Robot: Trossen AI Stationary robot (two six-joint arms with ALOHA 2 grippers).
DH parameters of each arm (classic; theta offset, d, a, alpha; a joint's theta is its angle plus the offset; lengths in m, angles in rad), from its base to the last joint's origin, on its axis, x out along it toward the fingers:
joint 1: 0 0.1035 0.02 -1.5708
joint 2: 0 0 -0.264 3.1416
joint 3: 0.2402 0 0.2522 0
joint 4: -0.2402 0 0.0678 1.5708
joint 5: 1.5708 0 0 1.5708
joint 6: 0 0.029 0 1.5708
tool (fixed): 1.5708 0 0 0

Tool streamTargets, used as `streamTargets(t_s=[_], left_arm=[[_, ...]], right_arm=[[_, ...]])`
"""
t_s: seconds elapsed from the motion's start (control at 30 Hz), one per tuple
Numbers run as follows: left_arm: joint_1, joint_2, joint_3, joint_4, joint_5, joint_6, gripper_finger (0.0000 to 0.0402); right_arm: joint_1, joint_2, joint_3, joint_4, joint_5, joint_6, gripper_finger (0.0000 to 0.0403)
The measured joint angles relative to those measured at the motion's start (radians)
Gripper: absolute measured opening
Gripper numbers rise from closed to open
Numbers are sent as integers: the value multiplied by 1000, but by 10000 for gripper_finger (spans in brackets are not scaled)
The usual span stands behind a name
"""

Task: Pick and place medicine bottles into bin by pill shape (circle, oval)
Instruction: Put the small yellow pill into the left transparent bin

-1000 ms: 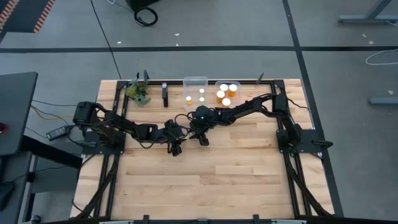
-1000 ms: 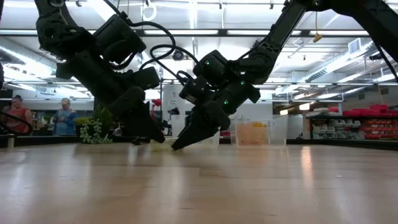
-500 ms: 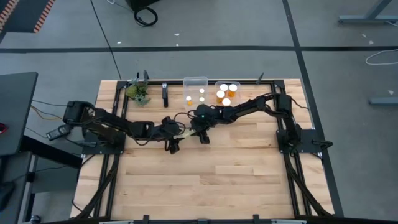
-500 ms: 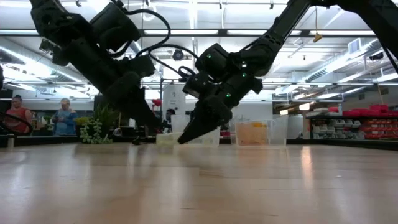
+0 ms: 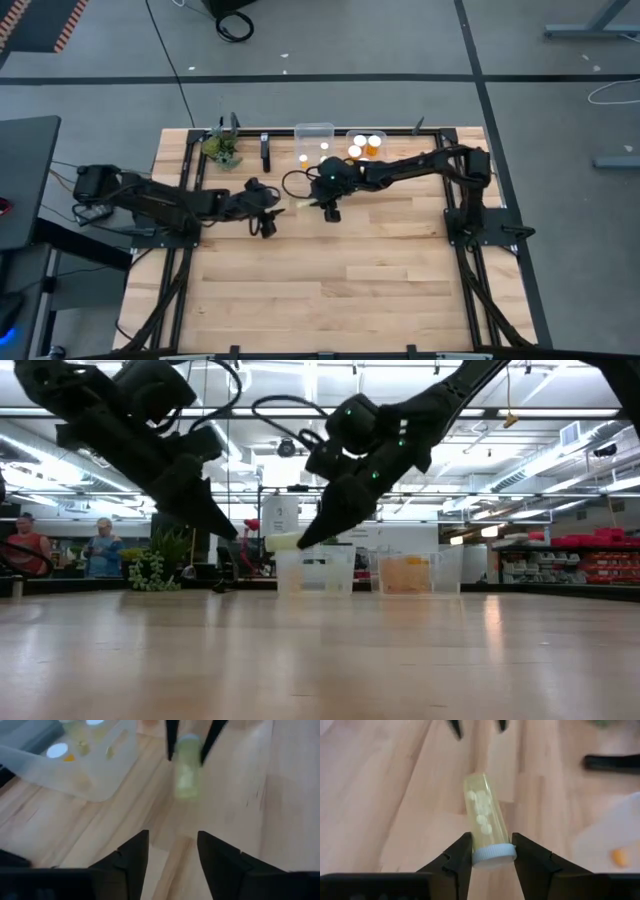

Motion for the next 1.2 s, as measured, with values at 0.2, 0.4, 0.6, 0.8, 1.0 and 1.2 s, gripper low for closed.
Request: streamTargets(t_s=[0.2, 0.4, 0.6, 0.8, 1.0, 1.2], left_arm=[[0, -54, -54, 26, 0, -10, 172], [-10, -56, -109, 99, 11, -31, 173], [-25, -55, -171, 174, 13, -55, 173], [-24, -55, -181, 195, 12, -54, 173], [-21, -55, -181, 195, 12, -46, 174], [-19, -55, -181, 201, 5, -31, 174]], right_arm=[[-4, -36, 37, -51, 49, -1, 139], [-24, -28, 140, -185, 81, -8, 139], [-72, -27, 252, -296, 91, 1, 139], [-115, -27, 351, -380, 106, 0, 139], [-158, -27, 392, -405, 107, -20, 139], [-200, -26, 416, -404, 128, -34, 139]])
